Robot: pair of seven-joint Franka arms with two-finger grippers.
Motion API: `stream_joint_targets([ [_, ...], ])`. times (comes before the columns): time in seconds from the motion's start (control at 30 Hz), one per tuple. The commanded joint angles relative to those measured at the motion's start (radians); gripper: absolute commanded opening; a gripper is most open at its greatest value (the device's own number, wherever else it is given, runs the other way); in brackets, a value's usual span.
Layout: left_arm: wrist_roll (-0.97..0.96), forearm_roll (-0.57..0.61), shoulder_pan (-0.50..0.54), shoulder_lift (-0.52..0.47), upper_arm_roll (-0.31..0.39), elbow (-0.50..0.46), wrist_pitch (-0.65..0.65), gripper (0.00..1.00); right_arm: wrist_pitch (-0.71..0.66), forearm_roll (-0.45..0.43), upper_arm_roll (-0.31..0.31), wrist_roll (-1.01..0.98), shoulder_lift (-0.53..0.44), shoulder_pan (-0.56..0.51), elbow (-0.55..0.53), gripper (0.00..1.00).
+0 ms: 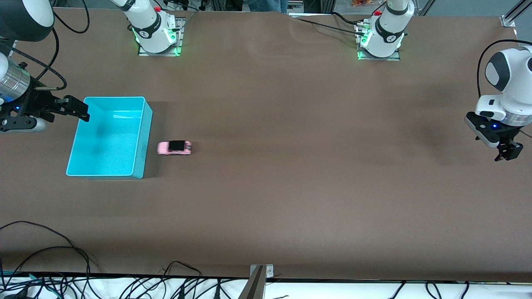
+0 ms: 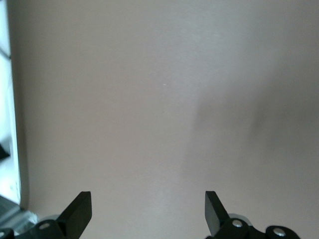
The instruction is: Wind and store pink jeep toy
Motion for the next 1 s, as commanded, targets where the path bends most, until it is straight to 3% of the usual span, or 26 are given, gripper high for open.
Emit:
stream_joint_targets([
  [0.0, -0.161, -0.021, 0.005, -0.044, -0.008, -0.013, -0.007, 1.00, -0.008, 0.015, -0.001, -0.014, 0.017, -0.004, 0.024, 1.00],
  [0.2, -0.184, -0.021, 0.008, -0.051, -0.029, -0.012, -0.033, 1.00, 0.003, 0.021, -0.001, -0.013, 0.017, -0.004, 0.024, 1.00],
  [0.5, -0.199, -0.047, 0.005, -0.100, -0.071, 0.022, -0.202, 1.00, -0.003, 0.030, 0.011, -0.039, 0.056, 0.008, 0.021, 1.00],
  [0.73, -0.225, -0.298, -0.001, -0.133, -0.103, 0.163, -0.504, 1.00, 0.006, 0.053, 0.011, -0.293, 0.080, 0.016, 0.023, 1.00],
  [0.83, -0.326, -0.314, -0.012, -0.132, -0.117, 0.221, -0.607, 1.00, 0.008, 0.065, 0.011, -0.391, 0.095, 0.016, 0.023, 1.00],
  [0.97, -0.532, -0.294, -0.017, -0.136, -0.201, 0.261, -0.691, 1.00, 0.008, 0.067, 0.013, -0.561, 0.123, 0.028, 0.023, 1.00],
])
